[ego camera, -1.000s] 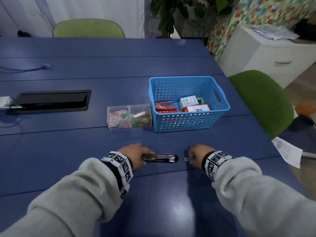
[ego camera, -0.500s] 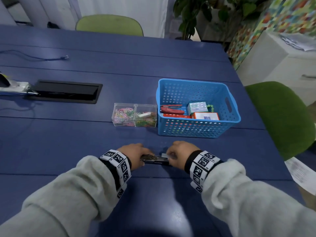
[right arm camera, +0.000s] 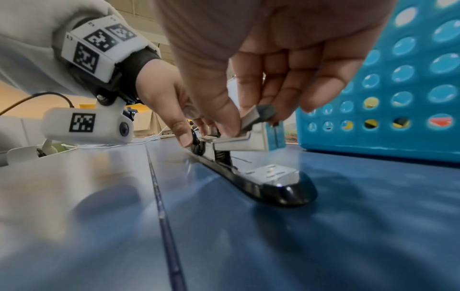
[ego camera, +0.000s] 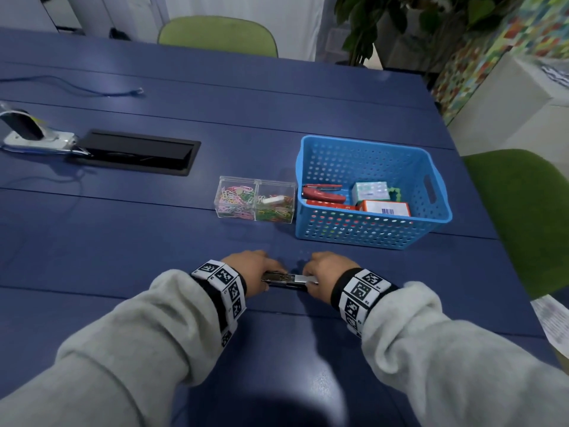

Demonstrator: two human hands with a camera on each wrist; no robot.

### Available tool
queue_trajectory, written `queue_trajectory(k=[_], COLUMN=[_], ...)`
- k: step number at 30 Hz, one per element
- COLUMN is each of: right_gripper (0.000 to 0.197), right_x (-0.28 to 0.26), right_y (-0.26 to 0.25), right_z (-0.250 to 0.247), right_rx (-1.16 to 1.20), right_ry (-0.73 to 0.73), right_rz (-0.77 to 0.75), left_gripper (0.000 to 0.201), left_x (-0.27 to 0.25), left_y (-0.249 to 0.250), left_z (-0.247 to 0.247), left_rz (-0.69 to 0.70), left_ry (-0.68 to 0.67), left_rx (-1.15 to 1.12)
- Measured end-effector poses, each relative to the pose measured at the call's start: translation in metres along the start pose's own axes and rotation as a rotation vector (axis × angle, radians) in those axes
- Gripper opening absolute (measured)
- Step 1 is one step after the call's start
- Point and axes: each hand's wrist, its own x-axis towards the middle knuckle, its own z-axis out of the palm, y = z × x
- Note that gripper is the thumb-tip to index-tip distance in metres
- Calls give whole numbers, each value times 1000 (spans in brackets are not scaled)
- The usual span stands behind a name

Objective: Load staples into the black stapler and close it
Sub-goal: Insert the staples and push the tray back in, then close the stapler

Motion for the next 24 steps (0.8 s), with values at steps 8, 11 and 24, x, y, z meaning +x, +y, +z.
queue_trajectory(k=[8,11,24], right_gripper=[29,30,15], right_x=[3,1,-10], right_y=[2,9,25], right_z=[4,8,15], right_rx=[78,110,499], right_ry=[-33,-62,80], right_rz=[23,81,280], left_gripper=[52,62,37], left_x=[0,-5,-37], left_y=[-6,-14,-36], left_z=[1,0,-16], left_rz=[-21,-76,-223], left_ry=[17,41,181], left_rx=[-39,-72,-21])
